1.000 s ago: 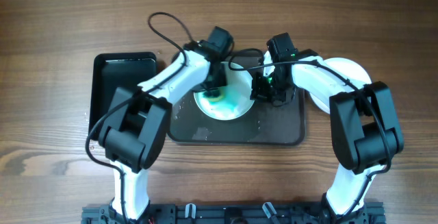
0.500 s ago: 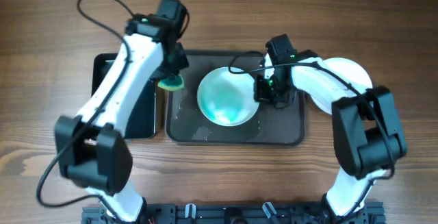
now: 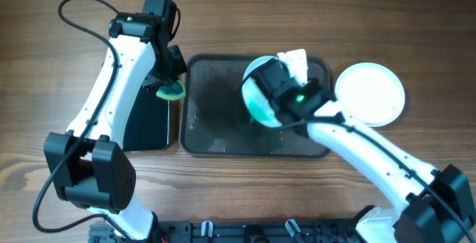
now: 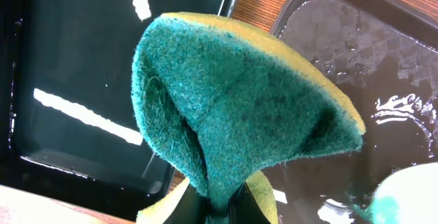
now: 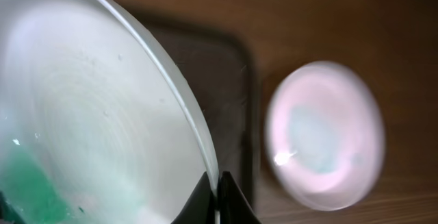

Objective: Clean dirty plates on tray and stack at the side
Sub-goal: 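Lift the last plate with the right gripper and stack it on the pile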

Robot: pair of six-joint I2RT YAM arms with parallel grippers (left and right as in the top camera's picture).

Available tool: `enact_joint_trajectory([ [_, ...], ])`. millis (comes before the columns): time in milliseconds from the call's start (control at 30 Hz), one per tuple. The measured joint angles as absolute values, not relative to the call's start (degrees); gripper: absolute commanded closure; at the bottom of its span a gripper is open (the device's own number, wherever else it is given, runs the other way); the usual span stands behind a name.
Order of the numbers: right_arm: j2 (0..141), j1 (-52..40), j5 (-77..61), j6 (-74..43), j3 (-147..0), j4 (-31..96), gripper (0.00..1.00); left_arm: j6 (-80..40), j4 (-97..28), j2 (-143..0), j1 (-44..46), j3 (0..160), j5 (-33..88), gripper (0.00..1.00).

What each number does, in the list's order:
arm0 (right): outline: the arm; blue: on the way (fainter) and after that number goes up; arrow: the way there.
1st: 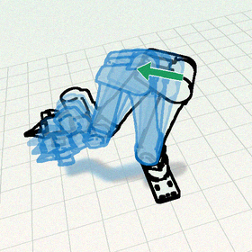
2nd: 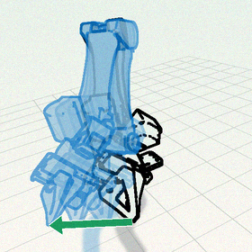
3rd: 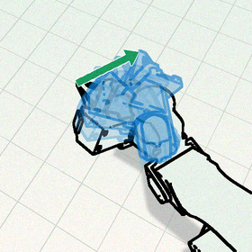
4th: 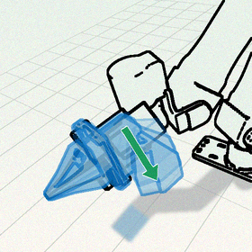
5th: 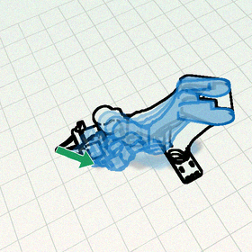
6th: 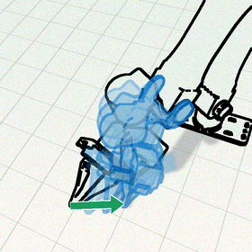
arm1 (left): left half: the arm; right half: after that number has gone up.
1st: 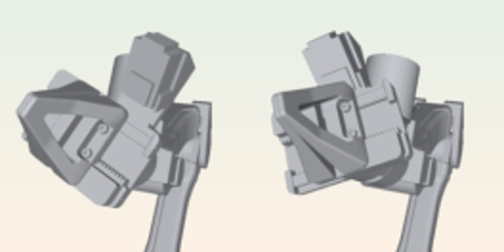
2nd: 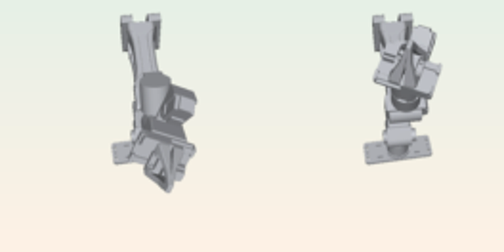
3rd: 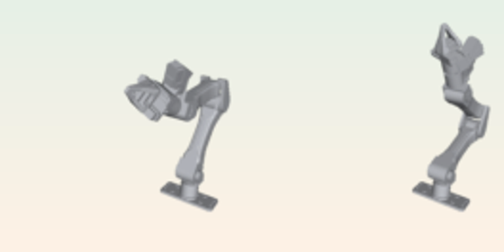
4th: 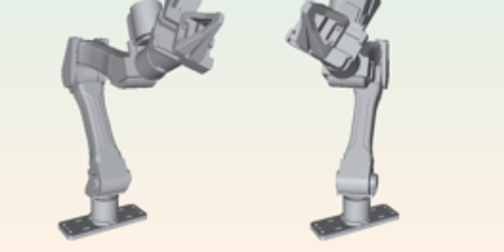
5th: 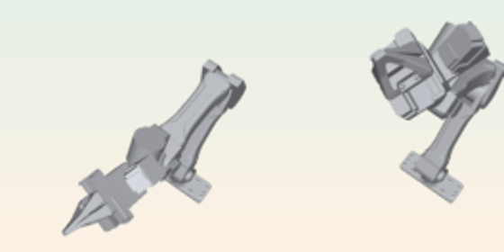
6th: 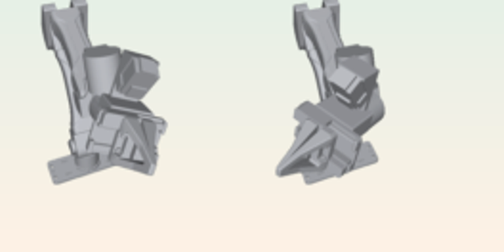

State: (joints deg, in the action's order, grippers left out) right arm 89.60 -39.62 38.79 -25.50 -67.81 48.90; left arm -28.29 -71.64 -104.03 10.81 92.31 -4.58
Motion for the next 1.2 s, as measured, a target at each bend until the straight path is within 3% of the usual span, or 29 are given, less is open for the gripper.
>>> enact_joint_trajectory([
  [367,89.34,-50.35,71.75,-17.34,-67.79,46.02,0.96,-28.12,-71.64,-104.03,10.81,92.31,-4.43,0.96],
  [733,89.34,-51.13,78.91,-11.20,-67.79,41.25,0.96,-28.12,-71.64,-104.05,10.81,92.31,-4.40,0.96],
  [867,89.32,-50.94,68.66,-12.08,-67.81,42.28,0.96,-28.12,-71.64,-104.03,10.81,92.31,-4.40,0.96],
  [1033,89.34,-45.84,44.34,-19.75,-67.79,45.98,0.96,-28.12,-71.94,-104.05,10.81,92.31,-4.40,0.96],
  [1200,89.32,-27.66,13.98,-21.41,-67.79,45.34,0.96,-28.12,-72.03,-104.03,10.81,92.31,-4.40,0.96],
])
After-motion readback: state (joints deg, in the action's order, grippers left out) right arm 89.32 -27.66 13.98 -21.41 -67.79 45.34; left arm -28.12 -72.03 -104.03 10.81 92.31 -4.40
